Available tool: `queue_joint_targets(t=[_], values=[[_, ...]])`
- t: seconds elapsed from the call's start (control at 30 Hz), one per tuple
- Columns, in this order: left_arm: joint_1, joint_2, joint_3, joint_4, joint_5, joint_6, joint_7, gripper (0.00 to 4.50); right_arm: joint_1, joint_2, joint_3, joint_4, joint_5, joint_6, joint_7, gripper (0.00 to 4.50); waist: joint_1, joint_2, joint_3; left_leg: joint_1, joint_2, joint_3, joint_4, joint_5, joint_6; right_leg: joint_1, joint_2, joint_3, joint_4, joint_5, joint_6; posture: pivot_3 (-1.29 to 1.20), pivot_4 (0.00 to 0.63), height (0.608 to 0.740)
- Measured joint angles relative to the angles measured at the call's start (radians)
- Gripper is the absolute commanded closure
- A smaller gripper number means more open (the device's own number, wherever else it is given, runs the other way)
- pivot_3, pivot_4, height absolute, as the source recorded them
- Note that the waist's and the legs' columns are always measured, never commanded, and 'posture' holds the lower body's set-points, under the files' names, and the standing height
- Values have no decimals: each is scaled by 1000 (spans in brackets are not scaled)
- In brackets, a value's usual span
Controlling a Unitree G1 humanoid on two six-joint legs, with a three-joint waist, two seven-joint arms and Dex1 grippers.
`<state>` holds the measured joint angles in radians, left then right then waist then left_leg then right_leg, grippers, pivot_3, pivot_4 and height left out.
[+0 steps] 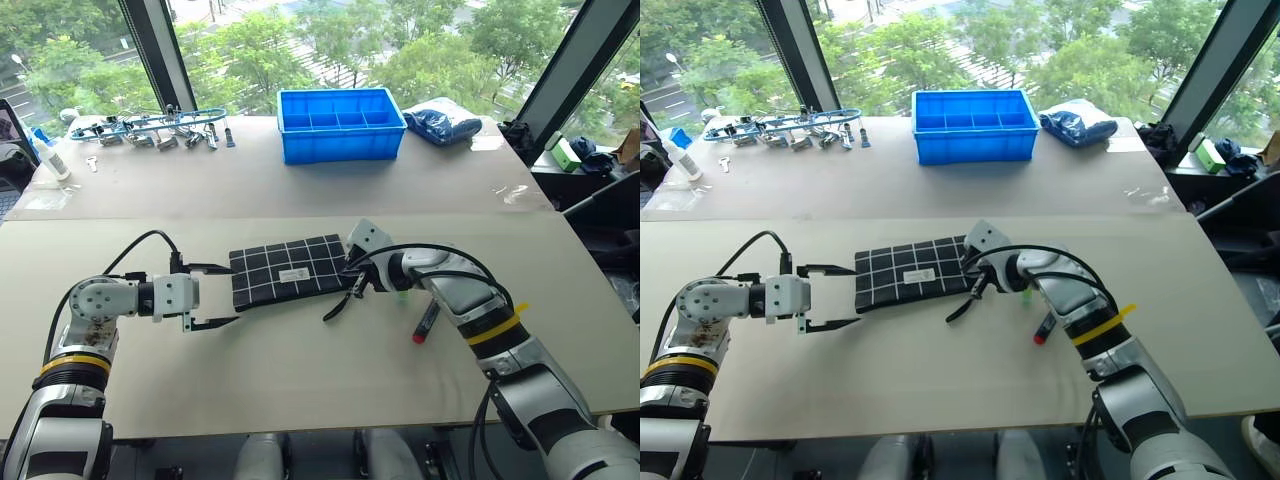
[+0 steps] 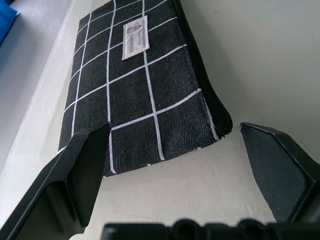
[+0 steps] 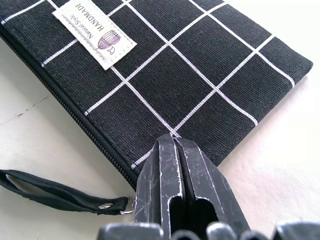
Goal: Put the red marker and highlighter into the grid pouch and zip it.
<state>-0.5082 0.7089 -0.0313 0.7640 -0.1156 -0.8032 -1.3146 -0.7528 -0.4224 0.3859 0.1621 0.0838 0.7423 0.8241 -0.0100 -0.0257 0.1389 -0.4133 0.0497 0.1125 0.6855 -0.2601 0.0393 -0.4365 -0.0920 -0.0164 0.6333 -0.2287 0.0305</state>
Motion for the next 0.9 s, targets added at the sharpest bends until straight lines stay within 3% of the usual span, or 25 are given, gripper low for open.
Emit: queue_joint_targets(t=[0.5, 0.53, 0.57, 0.9], values=[[-76, -51, -55, 115, 34, -115, 46, 0, 14, -10, -5, -26, -1, 25, 3, 4452, 6, 0, -1, 2, 0, 0, 1, 0, 1, 2, 0, 0, 0, 0, 0, 0, 150, 740], [-77, -52, -59, 116, 33, -115, 43, 531, 15, -10, -5, -26, -1, 25, 3, 4500, 6, 0, -1, 2, 0, 0, 1, 0, 1, 2, 0, 0, 0, 0, 0, 0, 150, 740], [-78, -51, -62, 117, 33, -115, 40, 660, 15, -10, -5, -26, -1, 25, 3, 4500, 6, 0, -1, 2, 0, 0, 1, 0, 1, 2, 0, 0, 0, 0, 0, 0, 150, 740], [-81, -71, -85, 146, 18, -107, -14, 4337, 15, -10, -6, -26, -1, 26, 3, 4500, 6, 0, -1, 3, 0, -1, 1, 0, 1, 3, 0, 0, 1, 0, 0, 0, 150, 740]])
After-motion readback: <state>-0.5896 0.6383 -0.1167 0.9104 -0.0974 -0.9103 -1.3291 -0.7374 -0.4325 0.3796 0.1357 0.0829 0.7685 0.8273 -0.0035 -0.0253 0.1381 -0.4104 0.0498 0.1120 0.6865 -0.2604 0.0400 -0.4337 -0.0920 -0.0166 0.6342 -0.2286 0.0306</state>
